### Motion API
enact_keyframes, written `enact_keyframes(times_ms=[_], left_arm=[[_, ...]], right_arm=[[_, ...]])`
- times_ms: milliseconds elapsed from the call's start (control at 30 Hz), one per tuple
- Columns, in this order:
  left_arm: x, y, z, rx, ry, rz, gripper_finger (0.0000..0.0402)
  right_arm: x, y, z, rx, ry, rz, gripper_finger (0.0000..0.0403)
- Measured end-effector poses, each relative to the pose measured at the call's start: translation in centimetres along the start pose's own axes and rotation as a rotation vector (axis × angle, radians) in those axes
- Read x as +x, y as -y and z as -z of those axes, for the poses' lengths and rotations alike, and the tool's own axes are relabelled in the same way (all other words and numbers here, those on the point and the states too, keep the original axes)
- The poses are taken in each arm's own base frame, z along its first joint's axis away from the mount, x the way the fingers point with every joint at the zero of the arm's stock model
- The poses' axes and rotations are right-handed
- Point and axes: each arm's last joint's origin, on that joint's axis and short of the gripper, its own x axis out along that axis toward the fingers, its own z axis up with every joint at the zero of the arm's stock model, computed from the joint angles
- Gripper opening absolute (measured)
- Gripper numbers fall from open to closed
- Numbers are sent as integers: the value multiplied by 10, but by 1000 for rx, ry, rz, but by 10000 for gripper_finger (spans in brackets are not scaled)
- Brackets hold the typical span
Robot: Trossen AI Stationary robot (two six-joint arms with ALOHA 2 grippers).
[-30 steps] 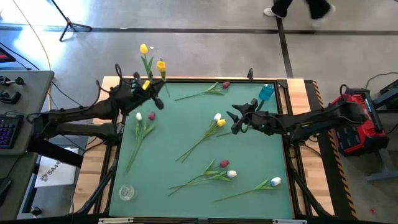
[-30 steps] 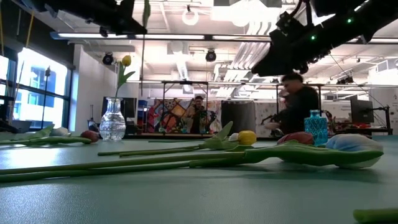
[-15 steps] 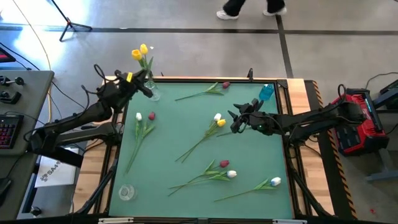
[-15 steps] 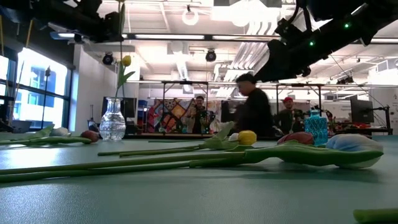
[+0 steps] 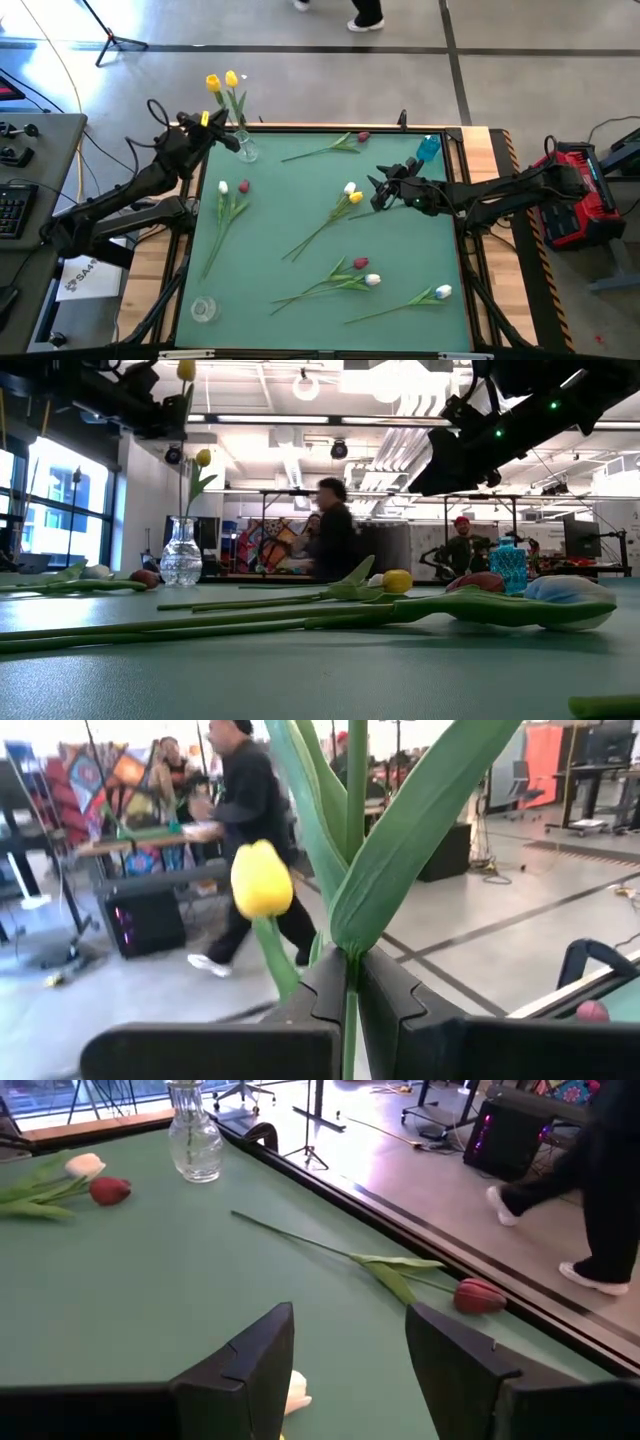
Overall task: Sort flowers into vase by color
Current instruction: Put the right yellow flower into the top transparent vase, then put the yellow flower into the top transparent vase
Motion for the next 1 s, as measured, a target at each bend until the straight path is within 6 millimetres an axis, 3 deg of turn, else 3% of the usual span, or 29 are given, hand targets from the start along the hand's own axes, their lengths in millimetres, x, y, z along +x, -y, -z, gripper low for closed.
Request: enact_keyframes(times_ms=[167, 667, 867, 1000], left_arm=[[3, -3, 8, -81, -69, -36, 23], [20, 4, 27, -67, -204, -41, 166], [16, 2, 23, -79, -181, -40, 183], [9, 1, 17, -49, -141, -26, 184]], right_arm=[[0, 0, 0, 61, 0, 0, 183], [1, 2, 0, 86, 0, 22, 183], [9, 10, 1, 89, -30, 35, 183], [23, 9, 13, 102, -117, -19, 183]])
